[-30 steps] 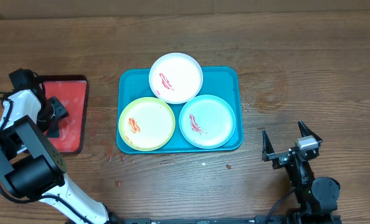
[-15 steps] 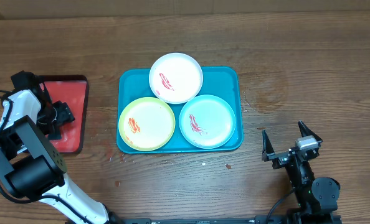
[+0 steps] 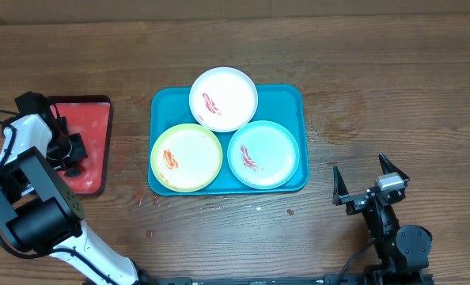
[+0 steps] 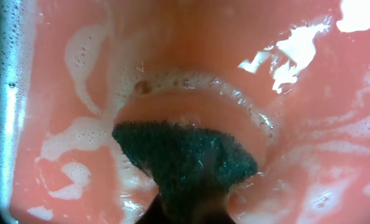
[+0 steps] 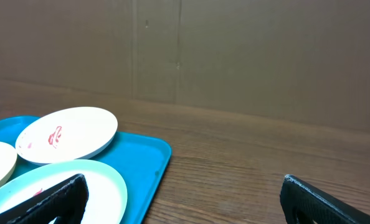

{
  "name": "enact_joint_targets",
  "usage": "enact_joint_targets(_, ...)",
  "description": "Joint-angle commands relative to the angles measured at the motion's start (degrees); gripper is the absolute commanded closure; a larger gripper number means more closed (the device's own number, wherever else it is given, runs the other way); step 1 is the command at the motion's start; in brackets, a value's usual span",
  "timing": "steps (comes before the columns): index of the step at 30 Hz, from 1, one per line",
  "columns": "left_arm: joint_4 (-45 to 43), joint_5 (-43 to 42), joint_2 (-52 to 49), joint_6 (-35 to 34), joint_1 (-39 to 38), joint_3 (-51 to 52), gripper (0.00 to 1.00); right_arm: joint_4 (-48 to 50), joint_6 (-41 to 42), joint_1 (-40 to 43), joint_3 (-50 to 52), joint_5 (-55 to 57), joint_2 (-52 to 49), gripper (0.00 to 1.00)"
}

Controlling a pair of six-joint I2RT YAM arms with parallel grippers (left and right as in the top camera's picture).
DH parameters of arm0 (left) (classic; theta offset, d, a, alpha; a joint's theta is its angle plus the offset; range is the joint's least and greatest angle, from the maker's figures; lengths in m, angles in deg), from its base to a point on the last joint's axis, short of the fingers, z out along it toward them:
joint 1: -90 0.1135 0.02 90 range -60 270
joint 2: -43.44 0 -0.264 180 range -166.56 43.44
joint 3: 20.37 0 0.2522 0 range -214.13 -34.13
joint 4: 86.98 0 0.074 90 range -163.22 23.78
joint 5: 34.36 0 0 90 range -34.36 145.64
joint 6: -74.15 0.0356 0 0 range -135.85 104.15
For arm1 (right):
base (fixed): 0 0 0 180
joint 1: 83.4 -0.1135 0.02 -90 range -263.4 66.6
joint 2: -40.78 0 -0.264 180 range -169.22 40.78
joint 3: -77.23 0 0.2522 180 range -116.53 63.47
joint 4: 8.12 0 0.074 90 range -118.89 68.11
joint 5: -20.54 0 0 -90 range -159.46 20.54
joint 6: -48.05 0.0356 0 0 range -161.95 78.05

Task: Clean dirty plates on tray and stack at the side
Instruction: 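Keep dipping and scrubbing the sponge in the red tray water, then lift the wet sponge out of the red tray with the left gripper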

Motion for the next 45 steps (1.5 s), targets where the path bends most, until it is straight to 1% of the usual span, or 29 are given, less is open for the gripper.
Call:
enact_joint_targets(1, 1.1, 0.5, -0.9, 0.0, 0.3, -1.5, 0.96, 0.2, 0.2, 0.2, 0.6, 0.3, 0.5, 0.00)
enact_joint_targets(6, 7.6, 0.4, -0.9, -8.5, 0.2, -10.7, 0.96, 0.2, 0.2, 0.2, 0.6, 0.3, 0.5, 0.00)
enact_joint_targets(9, 14.2, -1.0, -0.9, -13.0, 0.2, -19.0, 0.96, 0.2, 0.2, 0.2, 0.6, 0.3, 0.5, 0.00)
enact_joint_targets(14, 21.7, -12.5, -0.9, -13.2, 0.2, -31.0, 0.96, 0.2, 0.2, 0.2, 0.6, 0.3, 0.5, 0.00)
enact_joint_targets(15, 22.7, -17.0, -0.9, -13.2, 0.2, -33.6, 0.96, 0.2, 0.2, 0.2, 0.6, 0.3, 0.5, 0.00)
enact_joint_targets(17, 22.6, -19.6, -0.9, -13.2, 0.2, -34.2, 0.96, 0.2, 0.2, 0.2, 0.6, 0.3, 0.5, 0.00)
enact_joint_targets(20, 22.2, -18.2, -1.1, -12.6, 0.2, -32.9, 0.96, 0.2, 0.2, 0.2, 0.6, 0.3, 0.5, 0.00)
enact_joint_targets(23, 19.0, -17.5, -1.2, -12.6, 0.2, -26.8, 0.96, 0.2, 0.2, 0.2, 0.6, 0.3, 0.5, 0.00)
enact_joint_targets(27, 9.7, -16.4, -1.2, -12.6, 0.2, -14.7, 0.96, 0.2, 0.2, 0.2, 0.6, 0.3, 0.5, 0.00)
enact_joint_targets(29, 7.8, -16.2, -1.2, -12.8, 0.4, -12.6, 0.96, 0.2, 0.2, 0.2, 0.6, 0.3, 0.5, 0.00)
enact_joint_targets(32, 9.5, -16.0, -0.8, -12.8, 0.4, -15.5, 0.96, 0.2, 0.2, 0.2, 0.6, 0.3, 0.5, 0.00)
enact_joint_targets(33, 13.2, -16.0, -0.3, -13.4, 0.4, -20.3, 0.96, 0.2, 0.2, 0.2, 0.6, 0.3, 0.5, 0.00)
enact_joint_targets(36, 21.5, -16.1, 0.3, -16.9, 0.4, -30.0, 0.96, 0.2, 0.2, 0.2, 0.6, 0.3, 0.5, 0.00)
enact_joint_targets(39, 26.9, -16.0, 0.6, -18.2, 0.3, -37.2, 0.96, 0.2, 0.2, 0.2, 0.6, 0.3, 0.5, 0.00)
enact_joint_targets(41, 27.1, -14.9, 0.6, -18.2, 0.2, -37.9, 0.96, 0.2, 0.2, 0.2, 0.6, 0.3, 0.5, 0.00)
enact_joint_targets(43, 26.5, -13.2, 0.1, -18.2, 0.2, -36.0, 0.96, 0.2, 0.2, 0.2, 0.6, 0.3, 0.5, 0.00)
enact_joint_targets(45, 23.0, -13.2, -0.9, -18.4, 0.0, -29.2, 0.96, 0.2, 0.2, 0.2, 0.6, 0.3, 0.5, 0.00)
